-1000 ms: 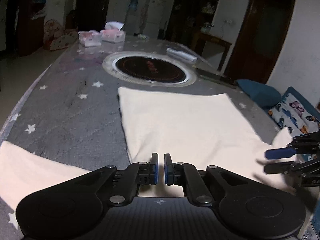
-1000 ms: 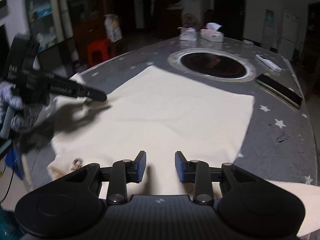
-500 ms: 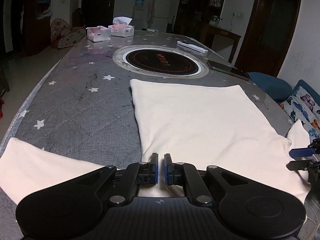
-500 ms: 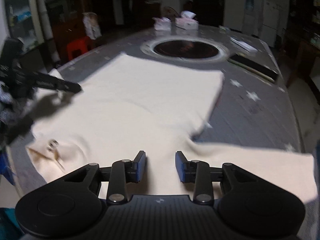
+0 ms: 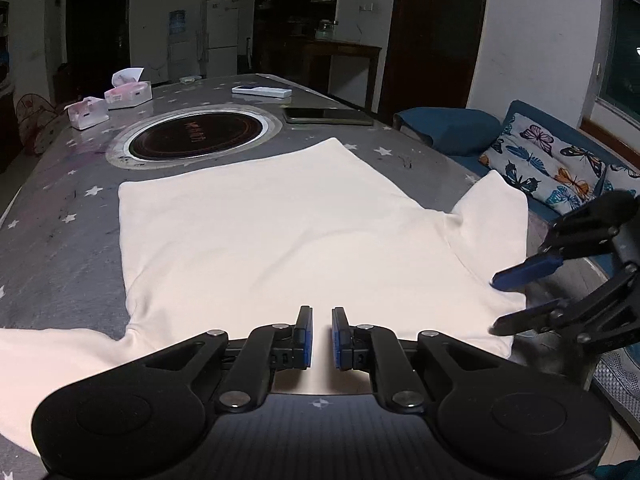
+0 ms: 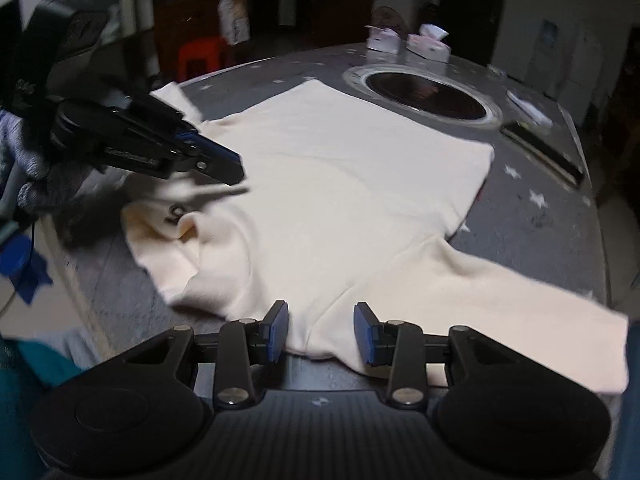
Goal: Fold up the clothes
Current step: 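Close the right gripper on the sweatshirt sleeve near the printed numeral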
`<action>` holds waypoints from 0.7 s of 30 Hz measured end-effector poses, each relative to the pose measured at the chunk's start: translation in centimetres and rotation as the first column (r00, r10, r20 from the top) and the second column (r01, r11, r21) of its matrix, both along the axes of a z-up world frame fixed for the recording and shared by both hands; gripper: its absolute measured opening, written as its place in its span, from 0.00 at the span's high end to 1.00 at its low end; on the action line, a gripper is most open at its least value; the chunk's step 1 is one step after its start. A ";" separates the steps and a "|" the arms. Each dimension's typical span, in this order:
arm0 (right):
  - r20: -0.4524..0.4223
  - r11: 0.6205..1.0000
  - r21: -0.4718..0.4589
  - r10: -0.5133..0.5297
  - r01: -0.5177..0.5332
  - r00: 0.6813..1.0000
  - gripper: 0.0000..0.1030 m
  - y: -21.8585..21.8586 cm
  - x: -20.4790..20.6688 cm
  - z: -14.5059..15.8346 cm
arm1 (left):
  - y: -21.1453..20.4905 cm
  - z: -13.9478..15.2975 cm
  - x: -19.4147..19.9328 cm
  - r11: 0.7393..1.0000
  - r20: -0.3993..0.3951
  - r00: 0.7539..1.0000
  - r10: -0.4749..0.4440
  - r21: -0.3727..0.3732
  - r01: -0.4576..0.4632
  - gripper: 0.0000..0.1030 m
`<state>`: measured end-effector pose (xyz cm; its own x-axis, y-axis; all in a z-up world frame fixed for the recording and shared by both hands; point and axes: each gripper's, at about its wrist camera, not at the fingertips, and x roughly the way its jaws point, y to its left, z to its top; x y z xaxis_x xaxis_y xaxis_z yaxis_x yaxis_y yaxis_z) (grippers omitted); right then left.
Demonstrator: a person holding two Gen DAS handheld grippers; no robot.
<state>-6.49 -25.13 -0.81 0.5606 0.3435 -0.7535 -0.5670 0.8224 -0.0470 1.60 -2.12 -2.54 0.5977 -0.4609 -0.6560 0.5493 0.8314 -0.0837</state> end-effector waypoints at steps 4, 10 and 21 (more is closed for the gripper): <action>0.022 0.997 0.049 0.059 -0.060 0.998 0.65 1.4 -0.4 1.2 | 1.0 0.0 1.3 0.998 -0.021 0.998 0.054 -0.024 -0.055 0.89; 0.032 0.976 0.051 0.211 -0.212 0.977 0.66 5.8 0.2 0.1 | 2.0 -0.1 1.9 0.995 -0.025 0.995 0.097 -0.027 -0.097 0.89; 0.052 0.967 0.016 0.254 -0.256 0.966 0.99 6.6 -0.5 0.2 | 4.2 -0.7 3.1 0.985 -0.042 0.985 0.166 -0.047 -0.168 0.89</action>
